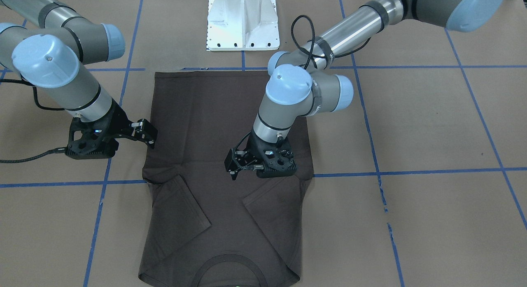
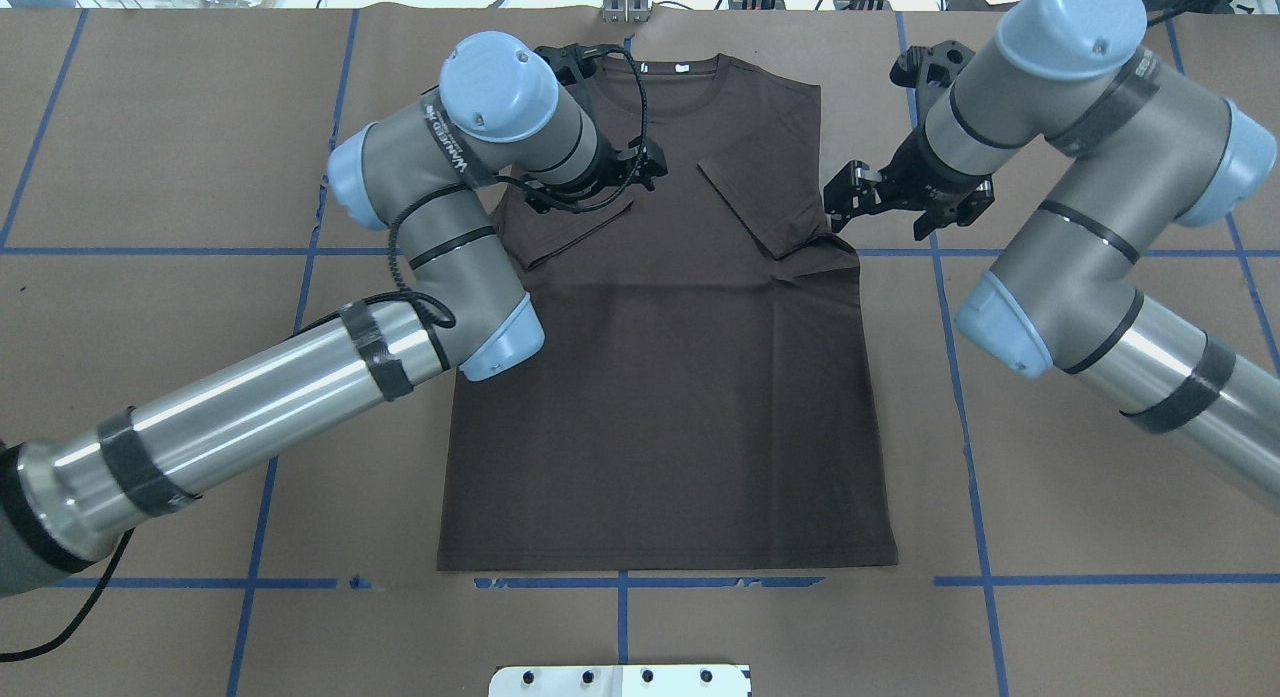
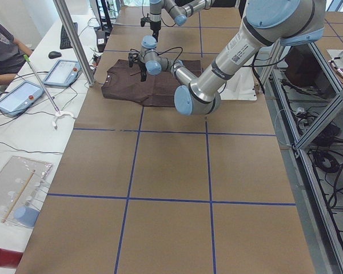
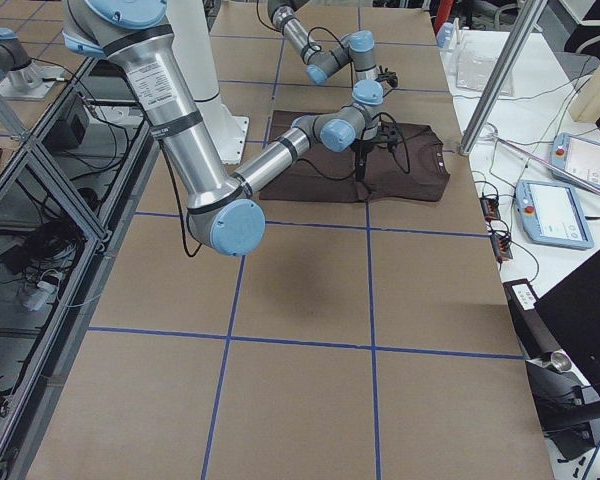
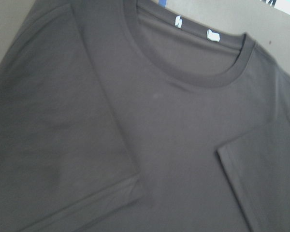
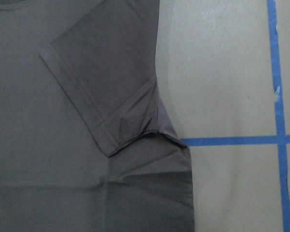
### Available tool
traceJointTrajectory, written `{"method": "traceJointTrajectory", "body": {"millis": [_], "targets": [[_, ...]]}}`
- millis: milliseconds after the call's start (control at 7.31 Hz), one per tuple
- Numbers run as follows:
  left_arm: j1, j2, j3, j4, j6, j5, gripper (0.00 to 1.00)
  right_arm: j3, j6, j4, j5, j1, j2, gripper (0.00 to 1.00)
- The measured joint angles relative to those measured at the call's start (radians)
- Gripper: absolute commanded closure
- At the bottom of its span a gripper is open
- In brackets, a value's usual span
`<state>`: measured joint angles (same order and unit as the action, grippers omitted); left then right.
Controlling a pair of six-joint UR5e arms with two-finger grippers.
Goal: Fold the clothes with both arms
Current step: 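Move both grippers down to the hem corners nearest the robot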
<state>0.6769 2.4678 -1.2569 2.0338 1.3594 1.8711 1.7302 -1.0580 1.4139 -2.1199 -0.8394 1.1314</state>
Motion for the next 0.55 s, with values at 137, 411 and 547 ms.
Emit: {"method": "traceJointTrajectory", "body": {"millis": [137, 411, 547], "targets": [[0.001, -0.078, -0.147, -0.112, -0.062, 0.01, 0.0, 0.066, -0.104, -0.066, 0.061, 0.066, 0.066, 0.0], [0.003, -0.276, -0.437, -0.242, -0.186, 0.033, 0.0, 0.233, -0.297, -0.115, 0.19, 0.228, 0.21, 0.01], [0.004, -0.346, -0.527, -0.258, -0.209, 0.036, 0.0, 0.303, -0.383, -0.14, 0.264, 0.32, 0.291, 0.01]]}}
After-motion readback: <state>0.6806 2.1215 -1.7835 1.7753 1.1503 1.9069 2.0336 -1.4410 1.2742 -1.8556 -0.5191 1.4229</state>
